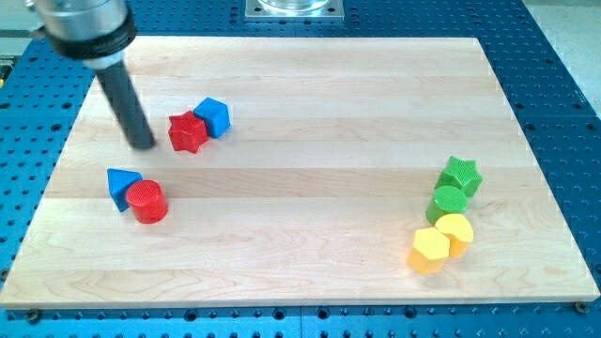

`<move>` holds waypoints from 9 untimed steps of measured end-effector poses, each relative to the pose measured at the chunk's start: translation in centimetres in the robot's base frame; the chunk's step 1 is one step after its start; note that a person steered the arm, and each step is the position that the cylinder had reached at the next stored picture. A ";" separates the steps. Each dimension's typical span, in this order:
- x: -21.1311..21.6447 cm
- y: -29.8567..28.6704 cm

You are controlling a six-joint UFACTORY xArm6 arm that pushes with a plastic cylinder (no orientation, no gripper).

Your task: Keep the blue cube to the left of the green star

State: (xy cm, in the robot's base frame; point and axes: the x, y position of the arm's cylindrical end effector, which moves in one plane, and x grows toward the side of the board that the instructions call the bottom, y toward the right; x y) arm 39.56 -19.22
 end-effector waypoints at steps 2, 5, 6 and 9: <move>-0.2 15.2; -2.2 17.9; -1.2 23.6; 0.3 29.7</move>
State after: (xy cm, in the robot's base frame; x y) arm 39.84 10.48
